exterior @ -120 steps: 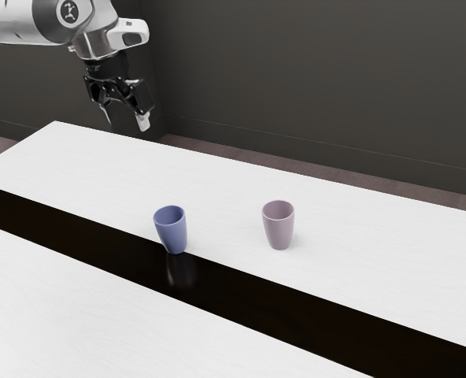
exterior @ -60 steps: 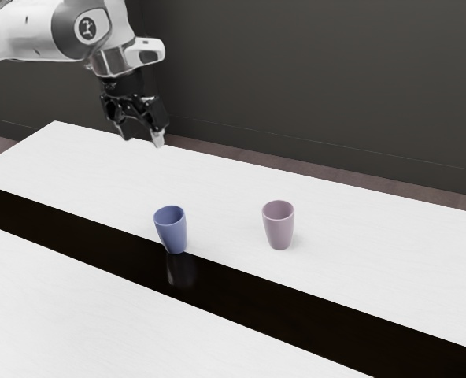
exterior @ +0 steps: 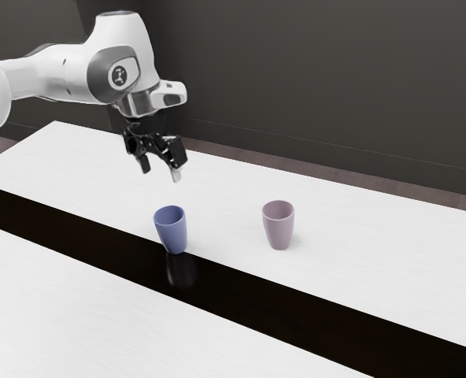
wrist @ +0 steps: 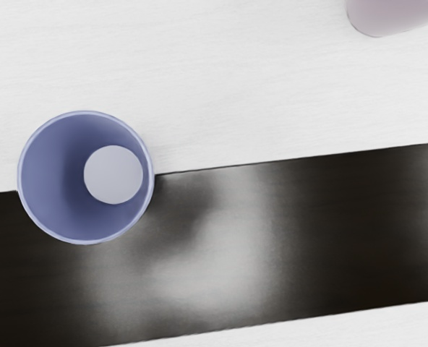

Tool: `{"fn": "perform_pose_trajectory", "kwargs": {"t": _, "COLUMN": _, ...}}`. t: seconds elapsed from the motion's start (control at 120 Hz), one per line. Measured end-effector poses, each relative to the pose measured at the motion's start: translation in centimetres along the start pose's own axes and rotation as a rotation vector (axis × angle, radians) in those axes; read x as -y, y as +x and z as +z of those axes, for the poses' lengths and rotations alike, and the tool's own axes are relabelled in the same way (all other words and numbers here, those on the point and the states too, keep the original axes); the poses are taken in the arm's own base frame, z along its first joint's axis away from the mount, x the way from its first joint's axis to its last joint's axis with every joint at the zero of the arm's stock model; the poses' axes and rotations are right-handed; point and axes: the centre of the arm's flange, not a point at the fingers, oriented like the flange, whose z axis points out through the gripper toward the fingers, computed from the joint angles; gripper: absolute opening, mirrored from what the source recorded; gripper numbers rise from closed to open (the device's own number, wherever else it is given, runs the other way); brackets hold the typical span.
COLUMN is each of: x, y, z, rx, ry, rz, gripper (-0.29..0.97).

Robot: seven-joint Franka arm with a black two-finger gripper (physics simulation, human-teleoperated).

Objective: Place the left cup onto the right cup

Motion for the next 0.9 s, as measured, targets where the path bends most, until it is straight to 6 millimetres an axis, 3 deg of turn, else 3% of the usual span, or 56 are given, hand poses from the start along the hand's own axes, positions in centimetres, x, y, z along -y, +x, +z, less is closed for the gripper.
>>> {"fn": "perform_pose_trajectory", "kwargs": {"t": 0.175, "x": 0.2, "y": 0.8, "z": 2.0, "rx": 0.021, "ry": -0.002, "rz": 0.001, "gripper": 0.68}}
{"fn": "perform_pose_trajectory", "kwargs": {"t": 0.467, "x": 0.9, "y": 2.6, "z": 7.0, "rx": 0.067, "ry": 0.008, "rz": 0.000, "gripper": 0.68}}
{"fn": "perform_pose_trajectory", "kwargs": {"t": 0.9, "x": 1.9, "y": 4.5, "z": 11.6, "rx": 0.027, "ry": 0.033, "rz": -0.003, "gripper": 0.68}}
